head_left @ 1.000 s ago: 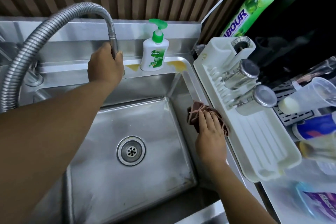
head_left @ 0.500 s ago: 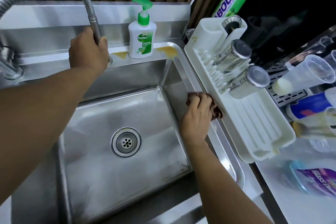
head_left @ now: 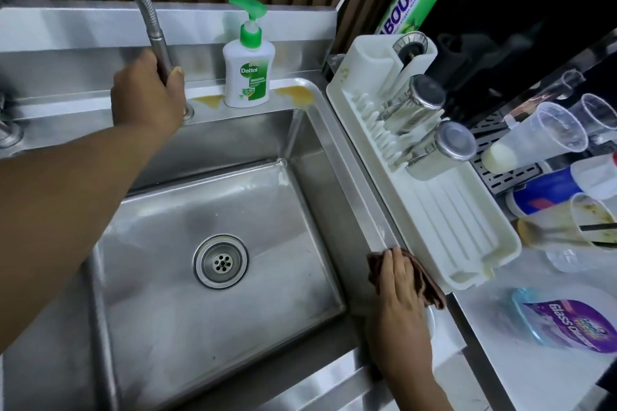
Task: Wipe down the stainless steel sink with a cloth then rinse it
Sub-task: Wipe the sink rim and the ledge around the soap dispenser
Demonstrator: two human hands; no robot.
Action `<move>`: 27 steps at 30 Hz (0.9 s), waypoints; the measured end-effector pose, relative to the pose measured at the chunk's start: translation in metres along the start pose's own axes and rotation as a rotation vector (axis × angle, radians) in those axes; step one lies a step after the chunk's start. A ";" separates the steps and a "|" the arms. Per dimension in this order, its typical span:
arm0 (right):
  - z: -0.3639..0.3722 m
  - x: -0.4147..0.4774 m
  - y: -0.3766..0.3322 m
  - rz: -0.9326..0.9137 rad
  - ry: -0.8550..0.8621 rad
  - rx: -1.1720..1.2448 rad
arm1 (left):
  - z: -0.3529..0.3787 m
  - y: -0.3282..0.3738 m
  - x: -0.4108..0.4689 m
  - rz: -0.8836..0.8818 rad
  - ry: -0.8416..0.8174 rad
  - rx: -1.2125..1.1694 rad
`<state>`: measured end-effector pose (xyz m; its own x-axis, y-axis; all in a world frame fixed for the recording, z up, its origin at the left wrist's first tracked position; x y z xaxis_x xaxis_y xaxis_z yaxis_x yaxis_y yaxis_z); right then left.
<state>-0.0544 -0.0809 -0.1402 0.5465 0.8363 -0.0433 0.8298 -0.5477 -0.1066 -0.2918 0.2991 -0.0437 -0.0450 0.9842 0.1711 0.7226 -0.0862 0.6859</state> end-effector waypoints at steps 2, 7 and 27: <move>0.000 0.009 -0.006 -0.009 0.016 -0.025 | -0.001 0.001 0.000 -0.005 -0.003 -0.015; 0.003 0.088 -0.050 -0.125 0.049 -0.048 | -0.002 -0.004 0.001 -0.032 0.016 -0.021; 0.009 0.245 -0.147 -0.894 -0.377 -1.054 | 0.004 -0.012 0.005 -0.010 0.015 -0.041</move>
<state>-0.0437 0.2043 -0.1438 -0.1177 0.7673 -0.6304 0.6594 0.5351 0.5281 -0.2977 0.3060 -0.0535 -0.0632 0.9827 0.1743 0.6932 -0.0825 0.7160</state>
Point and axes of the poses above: each hand's wrist, its own x-axis towards the middle knuckle, its own z-axis out of the palm, y = z × x, the point moved 4 cm from there along x, towards the middle knuckle, and after that the axes turned 1 degree about y, right-handed, at the moved point
